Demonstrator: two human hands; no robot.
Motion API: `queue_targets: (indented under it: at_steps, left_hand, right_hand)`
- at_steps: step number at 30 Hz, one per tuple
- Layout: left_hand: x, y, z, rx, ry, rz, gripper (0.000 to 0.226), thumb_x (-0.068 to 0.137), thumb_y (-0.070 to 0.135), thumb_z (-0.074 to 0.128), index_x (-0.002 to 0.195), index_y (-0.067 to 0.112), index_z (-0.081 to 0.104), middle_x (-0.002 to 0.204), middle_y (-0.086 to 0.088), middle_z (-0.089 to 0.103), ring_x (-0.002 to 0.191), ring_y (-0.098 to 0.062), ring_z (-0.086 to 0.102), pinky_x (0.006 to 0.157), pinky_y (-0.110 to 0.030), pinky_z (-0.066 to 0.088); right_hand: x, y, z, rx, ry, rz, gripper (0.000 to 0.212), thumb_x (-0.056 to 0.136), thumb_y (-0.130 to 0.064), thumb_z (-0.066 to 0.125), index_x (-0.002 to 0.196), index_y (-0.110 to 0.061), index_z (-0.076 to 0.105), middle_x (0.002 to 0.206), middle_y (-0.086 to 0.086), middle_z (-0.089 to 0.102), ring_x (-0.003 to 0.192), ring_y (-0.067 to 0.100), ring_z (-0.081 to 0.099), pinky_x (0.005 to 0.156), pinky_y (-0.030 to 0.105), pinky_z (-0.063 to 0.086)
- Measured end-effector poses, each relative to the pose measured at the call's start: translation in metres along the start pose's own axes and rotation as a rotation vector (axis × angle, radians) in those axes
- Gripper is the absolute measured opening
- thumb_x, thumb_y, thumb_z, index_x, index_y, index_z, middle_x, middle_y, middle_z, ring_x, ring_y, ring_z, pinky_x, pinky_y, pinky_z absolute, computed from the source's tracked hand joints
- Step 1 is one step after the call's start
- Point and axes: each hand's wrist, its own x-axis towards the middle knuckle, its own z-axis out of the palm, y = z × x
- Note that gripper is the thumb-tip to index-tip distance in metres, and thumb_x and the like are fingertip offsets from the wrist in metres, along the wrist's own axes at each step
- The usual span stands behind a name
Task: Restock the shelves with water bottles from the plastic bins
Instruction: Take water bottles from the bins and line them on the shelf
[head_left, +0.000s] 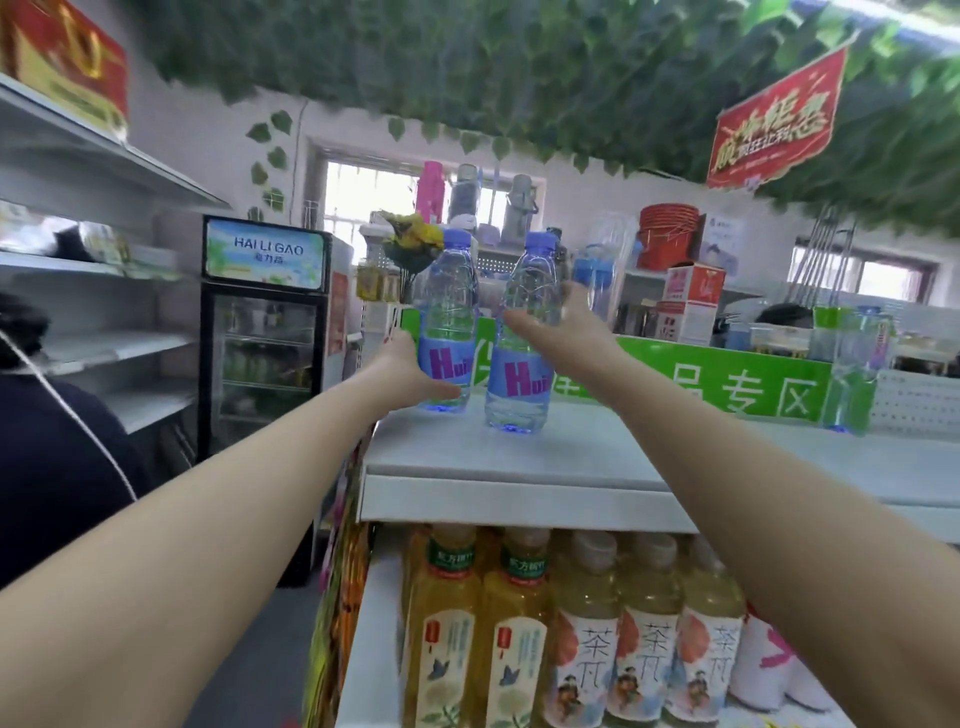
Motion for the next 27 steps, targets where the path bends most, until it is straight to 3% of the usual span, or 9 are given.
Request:
queue_targets:
  at_steps: [3, 4, 7, 12, 18, 22, 27]
  left_hand:
    - [0.010, -0.006, 0.007, 0.005, -0.023, 0.017, 0.075, 0.057, 0.031, 0.092, 0.119, 0.017, 0.051, 0.110, -0.002, 0.065, 0.097, -0.019, 0.063, 0.089, -0.036, 0.053]
    - [0.013, -0.007, 0.009, -0.004, -0.026, 0.025, 0.079, 0.054, 0.033, 0.092, 0.118, 0.017, 0.050, 0.111, -0.002, 0.064, 0.099, -0.020, 0.063, 0.092, -0.040, 0.052]
    - [0.023, -0.015, 0.014, -0.004, -0.035, 0.015, 0.092, 0.035, 0.048, 0.088, 0.115, 0.021, 0.052, 0.108, 0.000, 0.066, 0.097, -0.020, 0.063, 0.092, -0.042, 0.053]
    - [0.034, -0.024, 0.019, 0.016, -0.044, 0.020, 0.103, 0.023, 0.063, 0.077, 0.116, 0.026, 0.054, 0.104, 0.004, 0.066, 0.093, -0.017, 0.064, 0.086, -0.040, 0.056]
    - [0.034, -0.024, 0.021, 0.097, -0.063, 0.039, 0.110, 0.032, 0.070, 0.071, 0.129, 0.025, 0.045, 0.115, 0.002, 0.061, 0.098, -0.020, 0.061, 0.089, -0.041, 0.054]
    - [0.027, -0.017, 0.020, 0.120, -0.057, 0.039, 0.087, 0.068, 0.045, 0.082, 0.136, 0.015, 0.037, 0.122, -0.004, 0.058, 0.105, -0.023, 0.057, 0.093, -0.040, 0.050]
    - [0.028, -0.016, 0.021, 0.185, -0.054, 0.029, 0.084, 0.075, 0.042, 0.079, 0.139, 0.010, 0.034, 0.126, -0.007, 0.056, 0.103, -0.023, 0.056, 0.090, -0.037, 0.049]
  right_hand:
    - [-0.005, 0.020, 0.011, -0.033, -0.046, 0.079, 0.116, 0.047, -0.064, 0.083, 0.140, -0.022, 0.028, 0.129, 0.008, 0.058, 0.108, 0.029, 0.062, 0.086, 0.050, 0.056]
    - [-0.002, 0.023, 0.012, -0.039, -0.043, 0.081, 0.117, 0.046, -0.062, 0.085, 0.139, -0.020, 0.029, 0.127, 0.008, 0.058, 0.107, 0.029, 0.062, 0.083, 0.049, 0.058]
    - [0.007, 0.023, 0.016, -0.068, -0.014, 0.072, 0.104, 0.066, -0.045, 0.088, 0.143, -0.011, 0.026, 0.131, 0.011, 0.054, 0.109, 0.031, 0.059, 0.086, 0.049, 0.056]
    - [0.022, 0.028, 0.031, -0.061, 0.002, 0.070, 0.098, 0.077, -0.038, 0.082, 0.146, -0.008, 0.020, 0.137, 0.014, 0.052, 0.108, 0.029, 0.058, 0.089, 0.042, 0.052]
    - [0.034, 0.027, 0.039, -0.080, -0.016, 0.083, 0.101, 0.084, -0.035, 0.076, 0.152, -0.006, 0.006, 0.149, 0.016, 0.039, 0.114, 0.030, 0.052, 0.087, 0.037, 0.047]
    - [0.034, 0.027, 0.038, -0.086, -0.020, 0.100, 0.101, 0.086, -0.035, 0.074, 0.153, -0.006, 0.004, 0.149, 0.016, 0.040, 0.119, 0.032, 0.052, 0.082, 0.034, 0.045]
    - [0.031, 0.025, 0.036, -0.118, -0.034, 0.105, 0.102, 0.086, -0.037, 0.073, 0.152, -0.006, 0.002, 0.149, 0.017, 0.040, 0.120, 0.031, 0.052, 0.083, 0.033, 0.044]
